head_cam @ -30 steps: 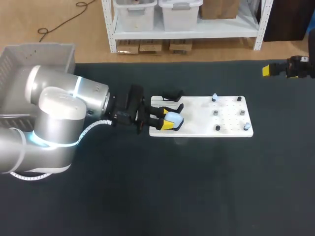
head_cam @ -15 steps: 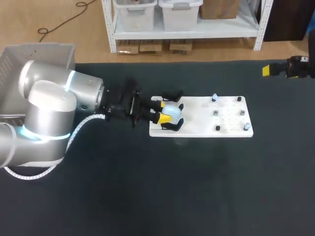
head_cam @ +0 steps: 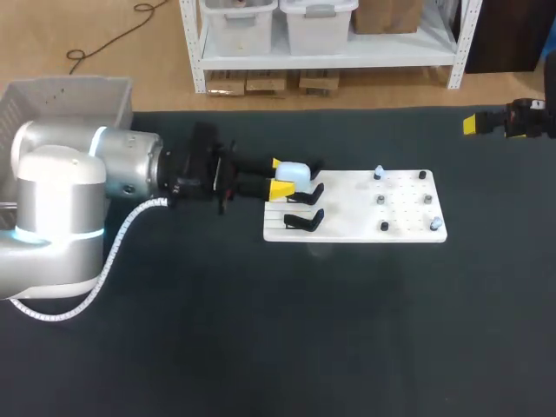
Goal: Pick up each earbud case from the left stands, insert the matching earbuds, close the lid, and place the case in the box.
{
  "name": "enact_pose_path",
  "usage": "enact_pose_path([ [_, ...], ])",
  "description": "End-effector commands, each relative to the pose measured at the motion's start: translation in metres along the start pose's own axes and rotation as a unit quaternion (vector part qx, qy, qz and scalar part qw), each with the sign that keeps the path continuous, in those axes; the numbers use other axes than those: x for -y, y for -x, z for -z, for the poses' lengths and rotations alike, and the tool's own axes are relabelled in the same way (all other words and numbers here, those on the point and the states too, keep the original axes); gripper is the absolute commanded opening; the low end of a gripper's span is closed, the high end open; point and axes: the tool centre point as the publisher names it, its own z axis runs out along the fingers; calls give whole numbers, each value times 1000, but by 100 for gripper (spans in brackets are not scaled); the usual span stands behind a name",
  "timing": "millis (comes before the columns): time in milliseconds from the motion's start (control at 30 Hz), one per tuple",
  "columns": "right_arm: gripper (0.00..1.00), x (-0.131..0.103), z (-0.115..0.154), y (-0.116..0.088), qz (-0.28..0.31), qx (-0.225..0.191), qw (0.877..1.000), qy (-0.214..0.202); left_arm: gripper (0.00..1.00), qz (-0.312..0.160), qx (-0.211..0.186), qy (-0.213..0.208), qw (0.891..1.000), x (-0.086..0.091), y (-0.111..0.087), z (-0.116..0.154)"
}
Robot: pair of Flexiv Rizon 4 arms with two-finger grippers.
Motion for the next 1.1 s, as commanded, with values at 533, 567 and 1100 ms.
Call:
enact_pose_path([
  [533,100,0,0,0,0,0,1000,0,0,-1,-1,7,1000,4,1,1],
  [567,100,0,0,0,0,0,1000,0,0,-1,-1,7,1000,4,1,1],
  [1100,100,-51,19,-23,61,-40,997,26,0,-18,31,9,999,14,6,-16],
])
